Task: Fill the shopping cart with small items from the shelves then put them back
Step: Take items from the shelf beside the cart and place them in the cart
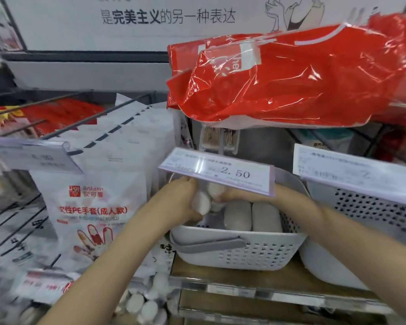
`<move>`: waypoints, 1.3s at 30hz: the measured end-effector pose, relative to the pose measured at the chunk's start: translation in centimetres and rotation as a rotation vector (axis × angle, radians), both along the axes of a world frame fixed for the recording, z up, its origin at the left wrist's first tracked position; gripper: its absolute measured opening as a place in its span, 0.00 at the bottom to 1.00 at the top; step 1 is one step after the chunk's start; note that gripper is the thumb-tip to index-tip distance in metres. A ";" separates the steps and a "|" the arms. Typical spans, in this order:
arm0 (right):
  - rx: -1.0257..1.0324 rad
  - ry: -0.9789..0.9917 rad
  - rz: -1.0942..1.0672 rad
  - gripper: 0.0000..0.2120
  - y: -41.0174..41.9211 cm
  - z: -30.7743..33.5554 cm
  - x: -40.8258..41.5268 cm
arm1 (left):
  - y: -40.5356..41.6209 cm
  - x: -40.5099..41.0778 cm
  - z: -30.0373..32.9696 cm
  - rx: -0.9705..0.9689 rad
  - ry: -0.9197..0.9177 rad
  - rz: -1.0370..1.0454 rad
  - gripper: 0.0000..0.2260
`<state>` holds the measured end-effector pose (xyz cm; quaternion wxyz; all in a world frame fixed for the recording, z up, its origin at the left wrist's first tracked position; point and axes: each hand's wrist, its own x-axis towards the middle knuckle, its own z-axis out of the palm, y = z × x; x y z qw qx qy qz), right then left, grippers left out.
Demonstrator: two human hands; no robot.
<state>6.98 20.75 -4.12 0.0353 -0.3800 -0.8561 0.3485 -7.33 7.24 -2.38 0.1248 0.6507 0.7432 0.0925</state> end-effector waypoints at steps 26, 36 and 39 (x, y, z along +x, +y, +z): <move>0.362 -0.254 0.365 0.24 -0.1 -1.8 -1.3 | 3.9 1.0 -2.3 -0.561 0.102 -0.043 0.17; 0.355 -0.262 0.357 0.24 0.2 -1.2 -1.0 | 4.5 1.0 -2.8 -0.546 0.047 -0.093 0.10; 0.368 -0.272 0.366 0.23 0.3 -1.4 -1.0 | 4.4 1.2 -2.7 -0.572 0.063 -0.096 0.14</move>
